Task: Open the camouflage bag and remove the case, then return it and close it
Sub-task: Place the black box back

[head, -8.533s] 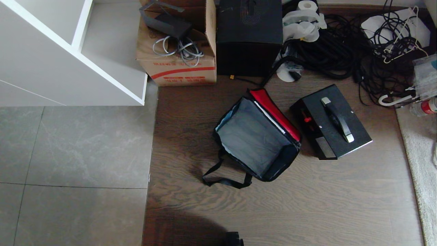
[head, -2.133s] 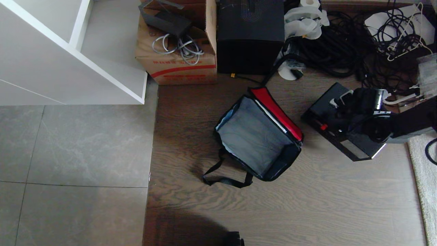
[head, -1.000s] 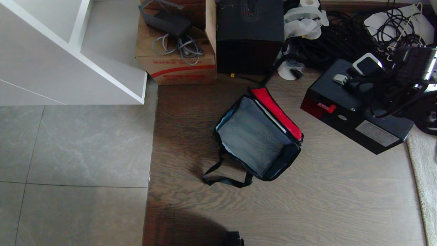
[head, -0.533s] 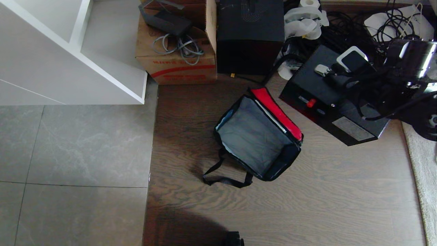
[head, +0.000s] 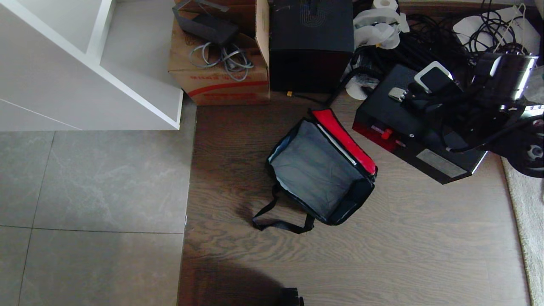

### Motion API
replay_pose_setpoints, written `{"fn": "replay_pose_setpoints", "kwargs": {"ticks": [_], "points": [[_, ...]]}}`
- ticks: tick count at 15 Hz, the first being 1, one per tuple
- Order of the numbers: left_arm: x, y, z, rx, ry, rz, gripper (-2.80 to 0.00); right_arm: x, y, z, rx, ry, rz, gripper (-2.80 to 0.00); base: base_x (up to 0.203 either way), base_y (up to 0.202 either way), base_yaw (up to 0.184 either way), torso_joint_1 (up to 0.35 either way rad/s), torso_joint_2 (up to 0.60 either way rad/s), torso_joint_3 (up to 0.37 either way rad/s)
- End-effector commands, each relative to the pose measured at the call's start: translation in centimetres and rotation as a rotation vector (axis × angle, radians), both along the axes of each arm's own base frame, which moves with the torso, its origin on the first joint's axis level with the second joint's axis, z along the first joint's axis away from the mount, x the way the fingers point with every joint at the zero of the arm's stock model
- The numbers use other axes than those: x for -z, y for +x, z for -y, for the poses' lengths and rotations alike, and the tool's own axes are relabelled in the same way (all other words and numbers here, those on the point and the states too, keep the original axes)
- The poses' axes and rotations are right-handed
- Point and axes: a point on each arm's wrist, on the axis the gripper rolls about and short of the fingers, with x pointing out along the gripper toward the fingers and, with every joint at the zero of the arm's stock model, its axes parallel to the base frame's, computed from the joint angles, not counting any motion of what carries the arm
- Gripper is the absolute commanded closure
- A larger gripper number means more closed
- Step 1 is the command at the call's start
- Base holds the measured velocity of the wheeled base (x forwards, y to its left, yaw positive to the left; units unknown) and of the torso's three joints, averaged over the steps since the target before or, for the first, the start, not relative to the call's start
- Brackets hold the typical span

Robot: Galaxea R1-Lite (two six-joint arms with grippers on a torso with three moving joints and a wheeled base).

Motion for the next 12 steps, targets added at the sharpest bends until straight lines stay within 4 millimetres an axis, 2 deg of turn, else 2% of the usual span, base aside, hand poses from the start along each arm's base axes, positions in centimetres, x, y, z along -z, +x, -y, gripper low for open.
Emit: {"fn": "replay_pose_setpoints", "kwargs": {"ticks": [1, 6, 12], "points": [[0.0, 0.0, 0.0, 0.000, -0.001, 0.000, 0.00, 0.4, 0.3, 0.0, 0.003, -0.007, -0.014, 0.00, 0.000, 0.000, 0.000, 0.000, 0.00, 0.000], [0.0, 0.0, 0.0, 0.000, -0.001, -0.001, 0.00, 2.0, 1.7, 0.7, 0.034, 0.026, -0.038, 0.00, 0.000, 0.000, 0.000, 0.000, 0.00, 0.000], [0.0, 0.0, 0.0, 0.000, -0.001, 0.000, 0.00, 5.1, 4.2, 3.6, 0.132, 0.075, -0.092, 0.00, 0.000, 0.000, 0.000, 0.000, 0.00, 0.000]]}}
